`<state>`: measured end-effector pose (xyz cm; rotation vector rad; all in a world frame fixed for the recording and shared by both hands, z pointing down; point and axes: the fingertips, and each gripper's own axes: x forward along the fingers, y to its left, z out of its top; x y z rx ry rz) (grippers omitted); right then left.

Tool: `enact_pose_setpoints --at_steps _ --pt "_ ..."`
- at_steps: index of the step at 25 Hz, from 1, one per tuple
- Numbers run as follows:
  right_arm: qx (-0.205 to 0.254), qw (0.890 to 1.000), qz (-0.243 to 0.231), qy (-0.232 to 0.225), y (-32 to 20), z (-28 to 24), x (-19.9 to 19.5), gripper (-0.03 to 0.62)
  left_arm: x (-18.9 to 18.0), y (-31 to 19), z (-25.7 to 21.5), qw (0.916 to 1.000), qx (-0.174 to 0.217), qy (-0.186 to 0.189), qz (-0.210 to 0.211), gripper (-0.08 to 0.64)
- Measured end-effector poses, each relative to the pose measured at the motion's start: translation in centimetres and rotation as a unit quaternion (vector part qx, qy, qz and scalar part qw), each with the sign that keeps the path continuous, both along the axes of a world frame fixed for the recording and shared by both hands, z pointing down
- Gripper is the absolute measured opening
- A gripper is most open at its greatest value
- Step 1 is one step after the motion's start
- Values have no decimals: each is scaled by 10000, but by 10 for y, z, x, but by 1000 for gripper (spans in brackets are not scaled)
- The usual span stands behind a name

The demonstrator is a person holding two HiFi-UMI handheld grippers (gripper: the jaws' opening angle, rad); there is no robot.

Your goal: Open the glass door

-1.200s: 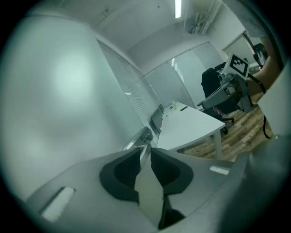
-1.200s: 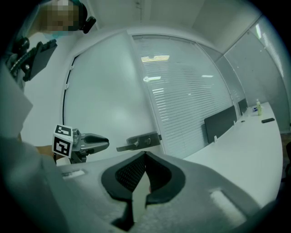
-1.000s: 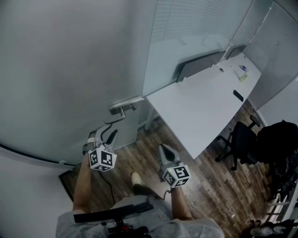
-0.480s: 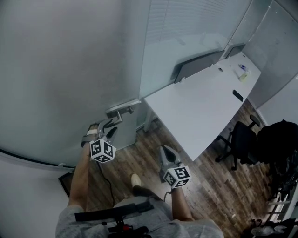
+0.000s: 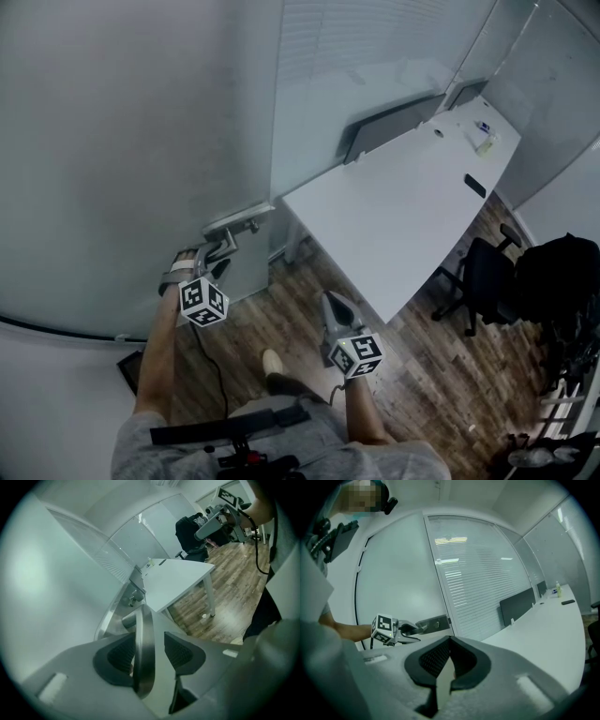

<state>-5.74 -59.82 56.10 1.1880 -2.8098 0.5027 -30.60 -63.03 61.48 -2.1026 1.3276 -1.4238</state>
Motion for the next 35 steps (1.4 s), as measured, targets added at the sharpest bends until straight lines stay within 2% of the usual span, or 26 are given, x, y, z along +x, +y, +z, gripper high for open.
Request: enact_pose_setpoints --at_steps 7,10,13,23,35 --pt "-52 10000 -65 12 -6 6 -4 2 -3 -6 12 9997 -140 -194 5 169" --pt "-129 9998 -116 30 -4 13 -8 2 -7 -9 13 9994 -29 -326 -70 111" --pt "-170 9997 -143 34 -5 17 -11 2 -9 -11 9 9991 136 -389 -94 17" --pt "-83 9997 -208 14 -5 11 -21 2 -11 -10 9 9985 187 -513 -28 3" --pt "-73 9999 -111 18 6 10 -11 2 4 2 8 9985 154 -511 112 2"
